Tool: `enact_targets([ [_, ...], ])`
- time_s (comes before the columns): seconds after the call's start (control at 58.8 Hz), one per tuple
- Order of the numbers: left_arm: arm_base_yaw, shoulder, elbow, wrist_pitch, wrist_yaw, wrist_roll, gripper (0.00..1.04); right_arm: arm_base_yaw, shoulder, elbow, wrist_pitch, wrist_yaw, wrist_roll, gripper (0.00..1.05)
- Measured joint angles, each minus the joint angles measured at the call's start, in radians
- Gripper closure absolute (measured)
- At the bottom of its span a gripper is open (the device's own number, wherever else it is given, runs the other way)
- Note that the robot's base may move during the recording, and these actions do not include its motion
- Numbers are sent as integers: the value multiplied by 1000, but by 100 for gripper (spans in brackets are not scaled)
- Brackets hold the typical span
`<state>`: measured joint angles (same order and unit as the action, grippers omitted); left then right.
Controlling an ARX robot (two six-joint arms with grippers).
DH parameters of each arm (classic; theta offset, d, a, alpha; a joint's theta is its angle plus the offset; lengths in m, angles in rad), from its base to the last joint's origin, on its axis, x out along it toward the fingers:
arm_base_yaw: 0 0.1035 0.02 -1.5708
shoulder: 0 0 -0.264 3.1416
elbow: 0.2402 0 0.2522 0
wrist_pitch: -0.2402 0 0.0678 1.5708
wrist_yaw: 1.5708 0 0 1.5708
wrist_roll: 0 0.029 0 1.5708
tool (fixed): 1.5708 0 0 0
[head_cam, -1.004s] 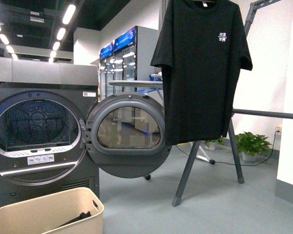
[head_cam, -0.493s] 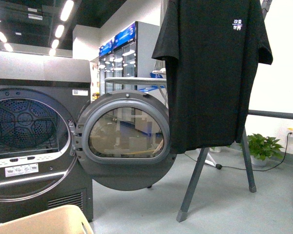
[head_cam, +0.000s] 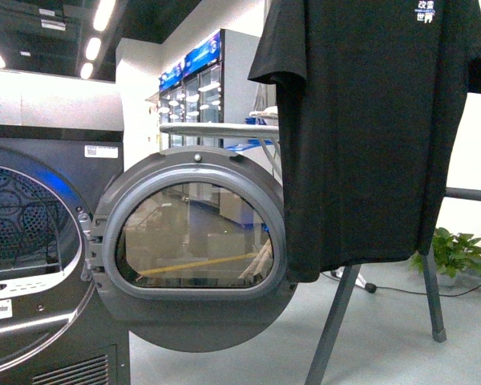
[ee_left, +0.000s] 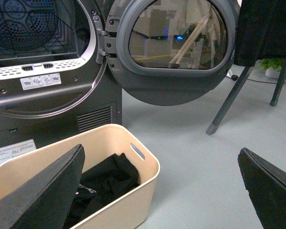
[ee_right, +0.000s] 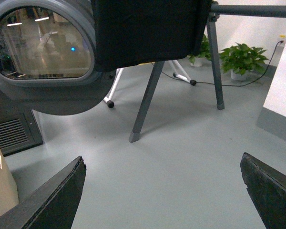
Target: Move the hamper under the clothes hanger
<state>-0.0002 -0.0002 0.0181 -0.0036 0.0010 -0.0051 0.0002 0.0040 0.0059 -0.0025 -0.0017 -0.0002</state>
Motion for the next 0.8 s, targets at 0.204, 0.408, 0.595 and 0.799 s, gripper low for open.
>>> enact_targets([
  [0.204, 0, 0, 0, 0, 0, 0, 7, 0, 0, 0, 0, 0, 0, 8],
  [0.408, -1, 2, 0, 0, 3, 0, 7, 0, 0, 0, -1, 5, 0, 8],
  [0.595, -1, 2, 0, 0, 2, 0, 7, -1, 0, 0, 0, 4, 0, 8],
  [0.799, -1, 0, 0, 0, 0, 0, 7, 0, 0, 0, 0, 1, 0, 8],
])
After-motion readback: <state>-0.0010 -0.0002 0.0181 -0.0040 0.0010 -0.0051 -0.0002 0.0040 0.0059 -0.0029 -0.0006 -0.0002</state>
